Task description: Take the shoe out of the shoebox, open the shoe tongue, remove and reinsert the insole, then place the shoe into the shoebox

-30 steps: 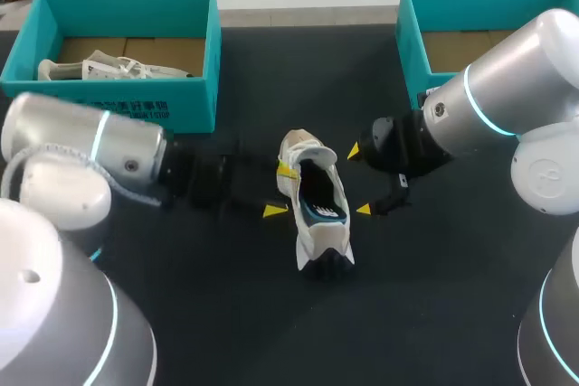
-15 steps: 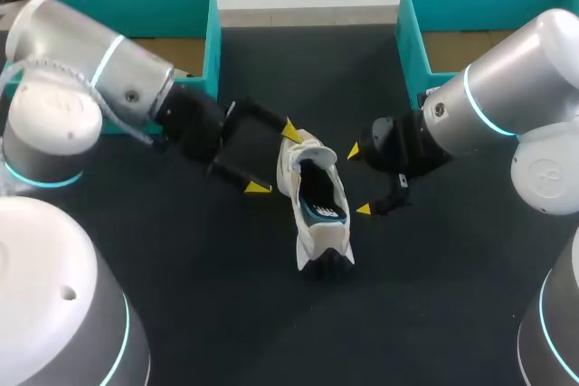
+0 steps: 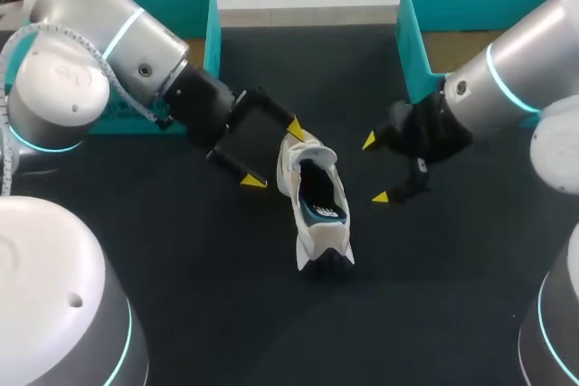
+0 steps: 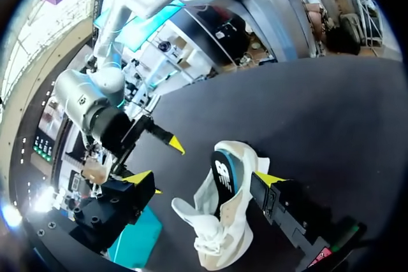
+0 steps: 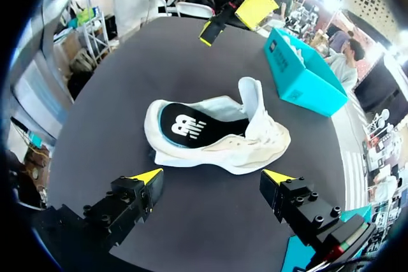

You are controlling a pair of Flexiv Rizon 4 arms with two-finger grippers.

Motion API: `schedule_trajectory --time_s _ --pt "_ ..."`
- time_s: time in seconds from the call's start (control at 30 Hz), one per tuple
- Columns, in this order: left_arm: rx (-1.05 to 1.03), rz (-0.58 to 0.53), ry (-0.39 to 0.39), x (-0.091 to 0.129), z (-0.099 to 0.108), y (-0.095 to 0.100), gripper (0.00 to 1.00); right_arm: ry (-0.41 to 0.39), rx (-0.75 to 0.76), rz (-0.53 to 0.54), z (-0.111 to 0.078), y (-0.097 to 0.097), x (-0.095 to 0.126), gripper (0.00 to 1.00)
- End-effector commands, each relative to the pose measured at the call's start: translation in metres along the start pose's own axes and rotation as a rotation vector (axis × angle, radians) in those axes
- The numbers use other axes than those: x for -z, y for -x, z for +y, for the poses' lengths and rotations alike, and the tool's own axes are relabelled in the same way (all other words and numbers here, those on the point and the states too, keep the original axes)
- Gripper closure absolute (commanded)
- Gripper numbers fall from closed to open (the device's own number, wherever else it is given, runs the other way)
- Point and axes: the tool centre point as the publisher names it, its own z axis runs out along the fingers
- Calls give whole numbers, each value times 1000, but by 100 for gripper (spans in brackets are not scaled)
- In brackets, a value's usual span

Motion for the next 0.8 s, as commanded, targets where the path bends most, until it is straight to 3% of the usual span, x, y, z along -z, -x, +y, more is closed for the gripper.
schedule_trajectory --time_s 0.03,0.13,0.3,0.47,0.7,0.8 --pt "-1 10 -1 0 1 1 0 -16 16 37 -7 -6 57 0" --pt "-1 10 -1 0 1 1 0 -30 2 92 -16 -11 82 0" --pt "-1 10 -1 0 1 1 0 -60 -43 77 -25 -12 111 0" --pt "-13 35 -10 6 3 3 0 -60 -43 77 -25 -12 111 0" --pt "2 184 -26 24 11 20 0 -60 -43 77 -25 -12 111 0" --pt "-9 247 12 26 14 25 0 -60 -43 77 -25 -12 111 0"
